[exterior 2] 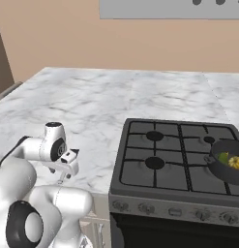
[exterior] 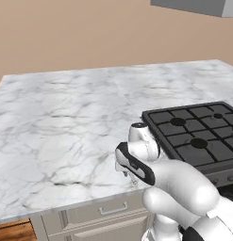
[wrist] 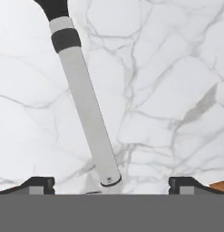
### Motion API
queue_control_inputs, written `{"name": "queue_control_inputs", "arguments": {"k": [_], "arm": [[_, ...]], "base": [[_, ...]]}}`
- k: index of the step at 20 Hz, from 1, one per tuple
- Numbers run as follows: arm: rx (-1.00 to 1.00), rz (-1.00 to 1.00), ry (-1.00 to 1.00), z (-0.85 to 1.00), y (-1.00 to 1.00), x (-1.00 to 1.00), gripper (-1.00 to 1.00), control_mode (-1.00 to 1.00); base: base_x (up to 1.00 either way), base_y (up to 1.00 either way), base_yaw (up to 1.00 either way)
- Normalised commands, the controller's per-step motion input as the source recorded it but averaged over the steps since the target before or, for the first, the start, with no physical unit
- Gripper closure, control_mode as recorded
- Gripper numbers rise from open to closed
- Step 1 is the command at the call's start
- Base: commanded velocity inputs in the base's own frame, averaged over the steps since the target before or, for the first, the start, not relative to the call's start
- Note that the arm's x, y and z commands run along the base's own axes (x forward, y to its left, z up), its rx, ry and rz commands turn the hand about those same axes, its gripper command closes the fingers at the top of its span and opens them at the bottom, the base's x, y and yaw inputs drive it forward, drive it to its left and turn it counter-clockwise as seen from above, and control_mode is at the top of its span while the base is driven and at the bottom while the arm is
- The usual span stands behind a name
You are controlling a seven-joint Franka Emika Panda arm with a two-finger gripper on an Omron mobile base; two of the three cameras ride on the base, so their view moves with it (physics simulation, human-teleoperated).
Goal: Put the squash and cucumber in the pot. Retrieve the spatula and lightly stir the vegetables in the pot.
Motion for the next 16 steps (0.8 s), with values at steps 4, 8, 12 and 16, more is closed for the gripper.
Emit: {"name": "queue_control_inputs", "arguments": {"k": [4,8,12,16], "arm": [[0.0,0.01,0.05,-0.37,0.22,0.0,-1.0,-1.0],[0.0,0.01,0.08,-0.5,0.19,0.0,-1.0,-1.0],[0.0,0.0,0.08,-0.39,0.01,0.0,-1.0,-1.0],[0.0,0.0,0.05,-0.2,-0.15,0.0,-1.0,-1.0]], "base": [[0.0,0.0,0.0],[0.0,0.0,0.0],[0.0,0.0,0.0],[0.0,0.0,0.0]]}}
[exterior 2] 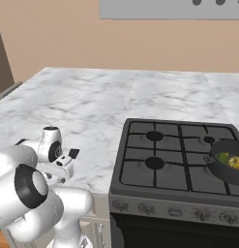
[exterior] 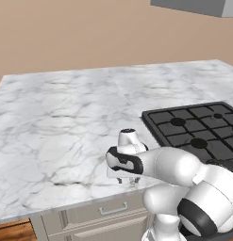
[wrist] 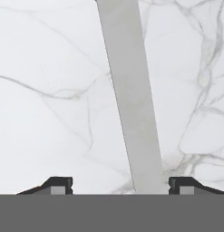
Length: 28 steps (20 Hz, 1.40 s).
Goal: Put the squash and cucumber in the pot. Retrieve the spatula and lightly stir the vegetables in the pot.
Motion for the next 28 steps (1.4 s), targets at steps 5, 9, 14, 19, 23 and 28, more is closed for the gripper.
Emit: {"name": "queue_control_inputs", "arguments": {"k": [5,9,14,19,23,28], "arm": [[0.0,0.0,0.02,-0.15,-0.18,0.0,-1.0,-1.0],[0.0,0.0,0.02,-0.21,-0.04,-0.01,-1.0,-1.0],[0.0,0.0,0.03,-0.06,0.0,0.0,-1.0,-1.0],[0.0,0.0,0.07,0.0,0.0,0.0,1.0,-1.0],[0.0,0.0,0.07,0.0,0.0,0.0,1.0,-1.0],[0.0,0.0,0.07,0.0,0.0,0.0,1.0,-1.0]], "base": [[0.0,0.0,0.0],[0.0,0.0,0.0],[0.0,0.0,0.0],[0.0,0.0,0.0],[0.0,0.0,0.0],[0.0,0.0,0.0]]}}
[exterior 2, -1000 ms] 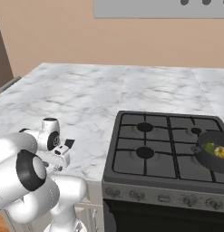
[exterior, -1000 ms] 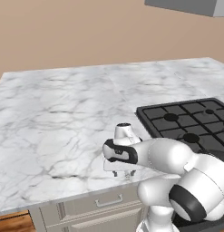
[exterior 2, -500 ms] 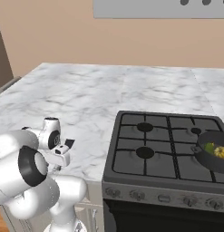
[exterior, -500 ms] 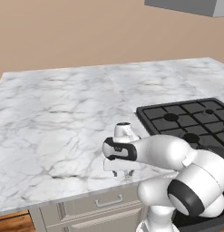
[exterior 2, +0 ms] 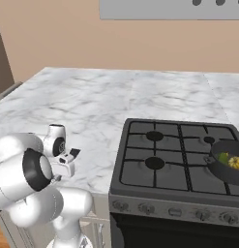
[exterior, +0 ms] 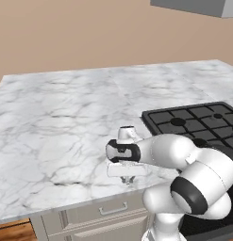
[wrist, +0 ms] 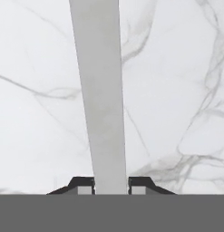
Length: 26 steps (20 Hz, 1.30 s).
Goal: Put the squash and cucumber in the pot. Retrieve the spatula and lightly stir the vegetables in the pot.
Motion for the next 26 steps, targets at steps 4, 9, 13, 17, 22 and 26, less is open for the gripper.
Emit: {"name": "queue_control_inputs", "arguments": {"k": [4,9,13,17,22,26], "arm": [[0.0,0.0,0.06,0.0,-0.01,-0.04,1.0,-1.0],[0.08,0.0,-0.09,0.76,-0.28,-0.48,1.0,-1.0],[0.1,0.0,-0.11,1.0,-0.29,-0.42,1.0,-1.0],[0.06,0.0,-0.09,1.0,-0.22,-0.39,1.0,-1.0],[0.03,0.07,-0.11,1.0,-0.23,-0.86,1.0,-1.0],[0.0,0.14,-0.11,1.0,-0.19,-0.88,1.0,-1.0]], "base": [[0.0,0.0,0.0],[0.0,0.0,0.0],[0.0,0.0,0.0],[0.0,0.0,0.0],[0.0,0.0,0.0],[0.0,0.0,0.0]]}}
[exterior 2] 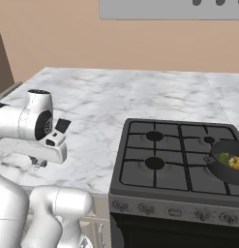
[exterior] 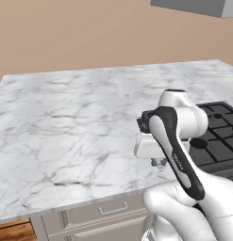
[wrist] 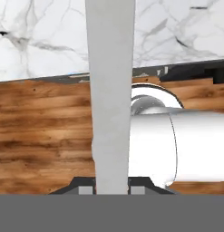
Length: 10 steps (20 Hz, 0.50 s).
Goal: Put the squash and cucumber in the pot. Retrieve the spatula and lightly stir the vegetables in the pot.
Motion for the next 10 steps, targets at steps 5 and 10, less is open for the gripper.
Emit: {"name": "queue_control_inputs", "arguments": {"k": [5,10], "arm": [[-0.07,0.06,-0.04,0.36,-0.2,-0.11,1.0,-1.0],[0.0,0.0,0.0,0.0,-0.06,0.29,1.0,-1.0]], "base": [[0.0,0.0,0.0],[0.0,0.0,0.0]]}}
